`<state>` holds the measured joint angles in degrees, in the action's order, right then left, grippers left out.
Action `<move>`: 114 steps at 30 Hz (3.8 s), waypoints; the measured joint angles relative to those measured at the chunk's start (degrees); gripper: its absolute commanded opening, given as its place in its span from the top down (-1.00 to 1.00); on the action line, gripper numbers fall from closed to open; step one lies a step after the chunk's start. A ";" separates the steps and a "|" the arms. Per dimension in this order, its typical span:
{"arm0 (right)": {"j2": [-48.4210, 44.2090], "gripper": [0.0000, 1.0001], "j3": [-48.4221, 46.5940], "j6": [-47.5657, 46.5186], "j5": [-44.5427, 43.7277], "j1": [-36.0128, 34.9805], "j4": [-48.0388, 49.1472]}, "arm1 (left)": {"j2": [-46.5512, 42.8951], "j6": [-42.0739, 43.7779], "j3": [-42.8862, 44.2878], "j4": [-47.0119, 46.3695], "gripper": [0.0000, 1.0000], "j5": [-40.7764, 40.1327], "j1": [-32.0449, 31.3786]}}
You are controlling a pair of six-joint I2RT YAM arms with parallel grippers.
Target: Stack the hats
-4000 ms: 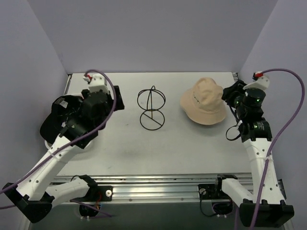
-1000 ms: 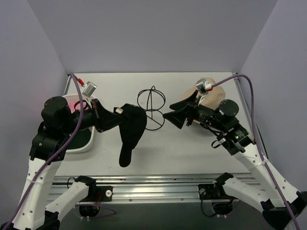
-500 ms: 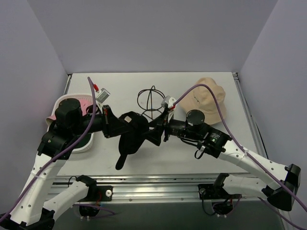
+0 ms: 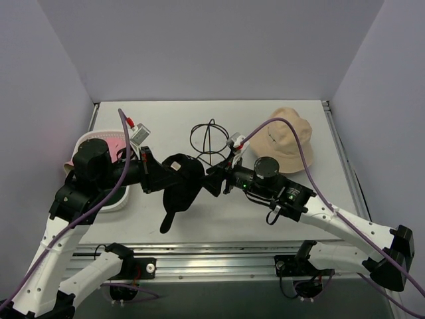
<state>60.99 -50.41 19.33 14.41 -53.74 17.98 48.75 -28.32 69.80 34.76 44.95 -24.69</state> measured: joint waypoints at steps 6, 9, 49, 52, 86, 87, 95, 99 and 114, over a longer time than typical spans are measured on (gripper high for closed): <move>-0.31 -0.01 2.25 4.04 -2.19 0.00 1.68 | -1.01 -0.15 -1.18 -1.60 0.95 -0.33 0.00; -0.85 -0.01 3.91 5.90 -2.16 0.00 3.69 | -1.68 -0.81 -1.90 -2.60 0.95 -0.50 0.00; -5.84 1.00 -7.04 -3.21 -23.28 -0.66 -13.62 | -0.31 -2.91 -7.30 -6.14 -1.00 -32.50 -1.16; -2.32 1.00 -10.75 -6.14 -26.95 -0.59 -16.33 | -0.24 -3.76 -9.46 -6.23 -0.88 -37.79 -1.92; 35.39 1.00 -47.58 -21.53 -15.80 12.31 -35.82 | -8.74 -0.83 -33.57 -26.91 -0.88 -60.33 -5.55; 36.04 1.00 -48.13 -20.76 -16.20 11.91 -36.02 | -9.07 -0.79 -33.57 -26.88 -0.88 -60.48 -5.60; 41.97 1.00 -53.20 -25.00 -18.93 6.93 -39.54 | -10.78 -0.37 -33.77 -26.84 -0.88 -62.18 -5.77; 42.29 1.00 -53.20 -30.01 -19.23 6.29 -41.16 | -11.04 0.00 -33.77 -26.84 -0.88 -62.73 -6.10; 42.38 0.46 -60.30 -43.41 -18.14 9.86 -44.76 | -10.78 0.26 -33.77 -26.86 -0.88 -62.82 -6.34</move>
<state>103.37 -110.72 -24.08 -3.73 -43.88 -26.79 37.98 -28.05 36.03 7.90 -17.87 -31.03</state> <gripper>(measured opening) 0.190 0.939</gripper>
